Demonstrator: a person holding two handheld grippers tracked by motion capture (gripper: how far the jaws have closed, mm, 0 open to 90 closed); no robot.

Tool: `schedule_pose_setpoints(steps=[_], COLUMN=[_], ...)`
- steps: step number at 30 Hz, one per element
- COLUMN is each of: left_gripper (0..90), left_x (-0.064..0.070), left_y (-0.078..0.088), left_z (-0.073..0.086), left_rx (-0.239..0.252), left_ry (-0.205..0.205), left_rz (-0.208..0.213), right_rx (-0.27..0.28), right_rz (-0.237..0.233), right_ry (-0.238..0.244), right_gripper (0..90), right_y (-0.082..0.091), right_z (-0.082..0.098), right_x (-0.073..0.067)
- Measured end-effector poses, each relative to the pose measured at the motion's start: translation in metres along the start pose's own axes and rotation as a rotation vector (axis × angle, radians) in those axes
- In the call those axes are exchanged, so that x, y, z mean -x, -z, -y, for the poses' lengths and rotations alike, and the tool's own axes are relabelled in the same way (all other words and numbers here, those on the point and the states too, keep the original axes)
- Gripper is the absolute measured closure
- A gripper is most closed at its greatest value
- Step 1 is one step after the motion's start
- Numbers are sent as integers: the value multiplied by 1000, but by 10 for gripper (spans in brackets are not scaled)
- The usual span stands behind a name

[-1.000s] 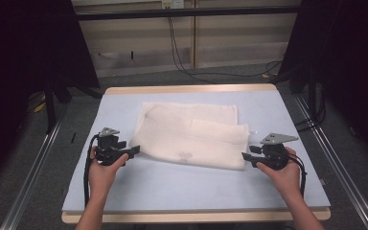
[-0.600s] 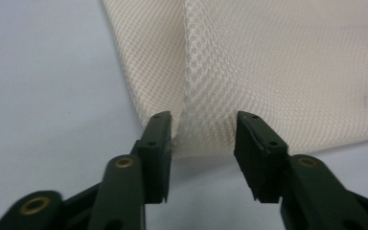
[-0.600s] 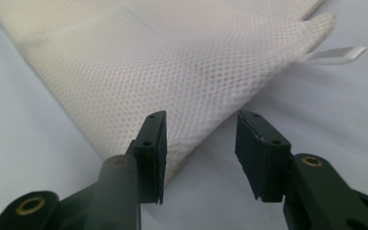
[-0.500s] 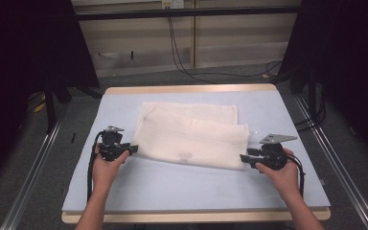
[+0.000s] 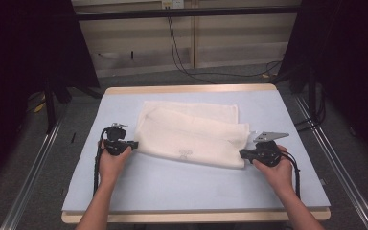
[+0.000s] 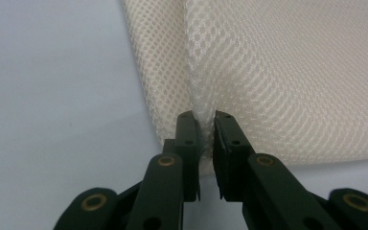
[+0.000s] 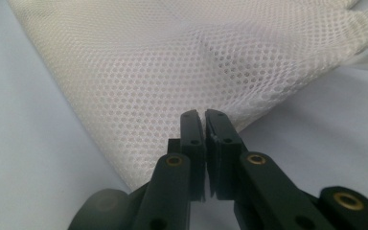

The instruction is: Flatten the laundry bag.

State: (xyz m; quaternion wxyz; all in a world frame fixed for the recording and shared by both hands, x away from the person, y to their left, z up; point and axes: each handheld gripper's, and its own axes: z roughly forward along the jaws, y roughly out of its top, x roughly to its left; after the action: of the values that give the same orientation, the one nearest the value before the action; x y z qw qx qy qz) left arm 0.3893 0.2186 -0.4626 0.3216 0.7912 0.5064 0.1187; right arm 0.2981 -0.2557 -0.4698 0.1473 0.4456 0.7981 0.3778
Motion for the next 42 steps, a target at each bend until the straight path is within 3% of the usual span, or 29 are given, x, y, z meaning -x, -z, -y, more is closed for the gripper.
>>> schedule_pose_setpoints(steps=[5, 6, 9, 11, 15, 19, 20, 23, 25, 26, 29, 33, 34, 37, 38, 42], left_gripper=[816, 816, 815, 809, 766, 599, 565, 470, 448, 447, 453, 511, 526, 622, 676, 796], left_x=[-4, -7, -10, -12, -14, -12, -11, -12, -11, -12, -12, -15, -14, -14, -14, -12], left_y=[-10, -15, -17, -15, -10, -8, -7, -7, -9, -11, -13, -18, -19, -20, -20, -10], left_z=[-14, -20, -24, -21, -22, -27, -32, -37, -43, -46, -51, -59, -60, -60, -59, -57], left_rx=[4, 4, -12, -3, -1, -6, 12, 24, 19, 46, 31, 73, 93, 77, 54, 49], left_ry=[-5, 2, 17, 43, 40, 36, 31, 29, 16, 7, -6, -1, 20, 17, 19, 16], left_rz=[-10, -4, 11, 30, 48, 60, 47, 49, 38, 32, 19, 43, 64, 75, 74, 81], right_rx=[5, 18, 16, 37, 59, 84, 96, 98, 107, 106, 101, 99, 102, 102, 105, 110], right_rz=[19, 40, 31, 25, 21, 28, 19, 17, 28, 30, 20, 12, 7, -6, -25, -39], right_ry=[-14, -7, -23, -37, -74, -117, -146, -160, -180, -183, -146, -150, -145, -135, -118, -96], right_gripper=[879, 880, 877, 797, 692, 625, 601, 595, 591, 589, 613, 705, 744, 813, 873, 900], right_y=[-6, -10, -14, -13, -8, -7, -9, -9, -11, -12, -15, -15, -15, -15, -14, -11], right_z=[-6, -10, -12, -11, -11, -14, -15, -17, -19, -20, -22, -23, -24, -24, -24, -25], right_x=[5, 9, 11, 10, 13, 17, 19, 19, 21, 21, 21, 23, 23, 23, 22, 17])
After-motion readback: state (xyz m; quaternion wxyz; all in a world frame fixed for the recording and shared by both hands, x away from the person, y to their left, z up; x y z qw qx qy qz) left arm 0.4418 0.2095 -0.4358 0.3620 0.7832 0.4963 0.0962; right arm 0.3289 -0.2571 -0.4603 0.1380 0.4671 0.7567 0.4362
